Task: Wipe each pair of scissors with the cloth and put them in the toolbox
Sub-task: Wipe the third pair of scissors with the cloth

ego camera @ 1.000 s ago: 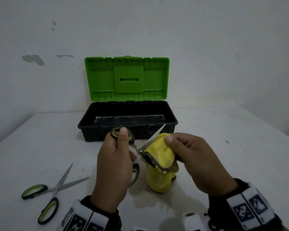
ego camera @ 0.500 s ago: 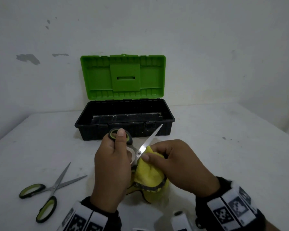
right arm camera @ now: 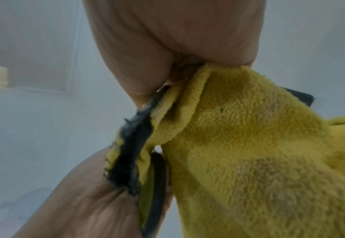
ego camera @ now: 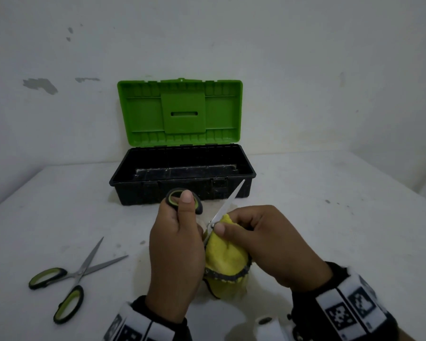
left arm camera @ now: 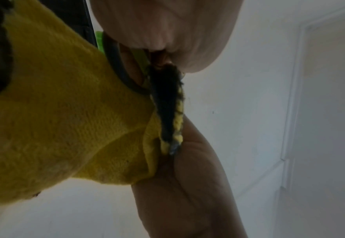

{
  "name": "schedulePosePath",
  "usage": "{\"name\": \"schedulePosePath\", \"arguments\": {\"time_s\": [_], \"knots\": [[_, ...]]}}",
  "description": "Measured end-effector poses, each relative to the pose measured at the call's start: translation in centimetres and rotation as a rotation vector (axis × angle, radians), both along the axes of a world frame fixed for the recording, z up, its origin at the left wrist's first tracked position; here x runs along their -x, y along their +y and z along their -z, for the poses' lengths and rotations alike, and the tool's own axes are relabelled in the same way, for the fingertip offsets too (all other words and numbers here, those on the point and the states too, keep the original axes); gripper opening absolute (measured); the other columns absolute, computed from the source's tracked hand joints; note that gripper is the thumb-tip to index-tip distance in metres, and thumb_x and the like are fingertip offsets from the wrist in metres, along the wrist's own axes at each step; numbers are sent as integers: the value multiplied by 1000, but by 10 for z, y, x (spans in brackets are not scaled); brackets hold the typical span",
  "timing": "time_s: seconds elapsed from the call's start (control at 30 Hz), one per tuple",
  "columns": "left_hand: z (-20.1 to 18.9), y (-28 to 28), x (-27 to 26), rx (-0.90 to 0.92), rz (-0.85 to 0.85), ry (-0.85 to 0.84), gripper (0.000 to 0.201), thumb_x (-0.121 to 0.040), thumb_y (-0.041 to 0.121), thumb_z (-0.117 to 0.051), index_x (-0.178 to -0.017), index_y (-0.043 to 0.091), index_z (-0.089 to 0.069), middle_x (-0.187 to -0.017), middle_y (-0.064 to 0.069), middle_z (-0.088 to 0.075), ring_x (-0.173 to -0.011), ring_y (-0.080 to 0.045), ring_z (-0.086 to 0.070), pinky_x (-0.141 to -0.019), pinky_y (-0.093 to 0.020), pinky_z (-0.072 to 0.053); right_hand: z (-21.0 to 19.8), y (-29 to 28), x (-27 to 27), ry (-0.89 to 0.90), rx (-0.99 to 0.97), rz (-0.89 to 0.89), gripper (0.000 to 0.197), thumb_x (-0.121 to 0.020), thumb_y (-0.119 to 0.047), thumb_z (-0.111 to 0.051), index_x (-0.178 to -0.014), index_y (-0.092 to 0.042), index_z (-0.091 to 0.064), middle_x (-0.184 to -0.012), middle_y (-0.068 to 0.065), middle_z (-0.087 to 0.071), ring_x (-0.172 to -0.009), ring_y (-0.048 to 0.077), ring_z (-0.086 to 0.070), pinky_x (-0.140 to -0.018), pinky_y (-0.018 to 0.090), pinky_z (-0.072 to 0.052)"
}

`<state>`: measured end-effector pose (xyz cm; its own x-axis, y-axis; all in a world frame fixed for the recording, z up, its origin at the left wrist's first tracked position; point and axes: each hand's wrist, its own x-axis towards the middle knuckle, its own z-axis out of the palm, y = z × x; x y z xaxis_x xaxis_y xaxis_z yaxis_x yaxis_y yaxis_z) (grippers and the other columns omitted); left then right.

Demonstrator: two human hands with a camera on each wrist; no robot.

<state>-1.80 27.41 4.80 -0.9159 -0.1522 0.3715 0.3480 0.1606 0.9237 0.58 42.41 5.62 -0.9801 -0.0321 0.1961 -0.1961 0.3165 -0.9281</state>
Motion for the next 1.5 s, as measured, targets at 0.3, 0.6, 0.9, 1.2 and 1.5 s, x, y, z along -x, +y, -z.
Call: {"name": "schedulePosePath", "arguments": {"time_s": [0.3, 0.6, 0.9, 1.2, 1.5], "knots": [[3, -4, 5, -131, 55, -154, 41, -96, 49, -42, -76, 15, -52, -50, 5, -35, -49, -15, -34, -48, -32, -30, 7, 7, -3, 62, -168, 1, 23, -95, -26, -68, -78, -13, -77, -76, 4, -75, -70, 17, -71, -70, 38, -59], [2, -5, 13, -323, 67, -228, 40, -98, 45, -45, -80, 10, -56, -50, 8, -36, -58, -20, -34, -52, -32, -30, -3, 36, -6, 28, -262, -3, 20, -94, -27, -69, -77, -19, -76, -75, 1, -75, -70, 16, -71, -69, 36, -58], [3, -19, 30, -519, -55, -289, 30, -100, 44, -43, -85, 21, -55, -55, 8, -44, -57, -12, -45, -58, -30, -39, -24, 82, 22, 6, -550, 158, 32, -96, -29, -65, -71, -8, -67, -64, 9, -65, -52, 10, -55, -51, 26, -46], [-5, -23, 38, -711, -17, -344, 28, -100, 37, -48, -89, 15, -62, -68, -1, -62, -66, -15, -59, -67, -33, -52, -14, 71, 50, -295, -850, 262, 51, -94, -52, -61, -133, -20, -59, -134, 1, -60, -122, 18, -56, -103, 33, -44], [-8, -20, 31, -776, 164, -448, 25, -99, 29, -51, -96, 11, -66, -77, -5, -70, -79, -20, -65, -70, -32, -52, -15, -9, 18, -213, -270, -3, 31, -93, -51, -60, -95, -22, -72, -90, -2, -74, -82, 12, -70, -77, 33, -56]]}}
